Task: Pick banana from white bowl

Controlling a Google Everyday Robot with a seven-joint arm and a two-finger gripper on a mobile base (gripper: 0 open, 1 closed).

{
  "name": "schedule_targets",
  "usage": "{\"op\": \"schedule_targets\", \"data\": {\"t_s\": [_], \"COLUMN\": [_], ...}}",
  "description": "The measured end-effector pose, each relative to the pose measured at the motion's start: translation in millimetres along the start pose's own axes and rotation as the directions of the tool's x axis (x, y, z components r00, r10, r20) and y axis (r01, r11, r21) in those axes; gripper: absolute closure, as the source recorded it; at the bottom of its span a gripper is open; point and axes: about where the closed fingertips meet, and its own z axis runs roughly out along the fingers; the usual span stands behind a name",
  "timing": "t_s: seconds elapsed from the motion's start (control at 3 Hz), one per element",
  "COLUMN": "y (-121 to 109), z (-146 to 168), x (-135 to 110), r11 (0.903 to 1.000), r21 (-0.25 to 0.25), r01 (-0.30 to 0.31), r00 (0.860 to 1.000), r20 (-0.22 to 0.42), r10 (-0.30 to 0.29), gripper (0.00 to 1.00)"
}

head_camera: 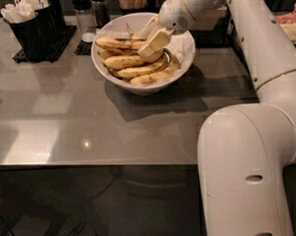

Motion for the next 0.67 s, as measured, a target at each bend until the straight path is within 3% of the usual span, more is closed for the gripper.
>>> {"op": "schedule_targets", "data": {"t_s": [0.67], "y": [6], "z": [-22], "x": [-5], "r11": [0.9991], "r21": [0.032], "r01": [0.028], "r00": [0.998], "r20": [0.047], "r10": [-0.029], "gripper": [1.0]}}
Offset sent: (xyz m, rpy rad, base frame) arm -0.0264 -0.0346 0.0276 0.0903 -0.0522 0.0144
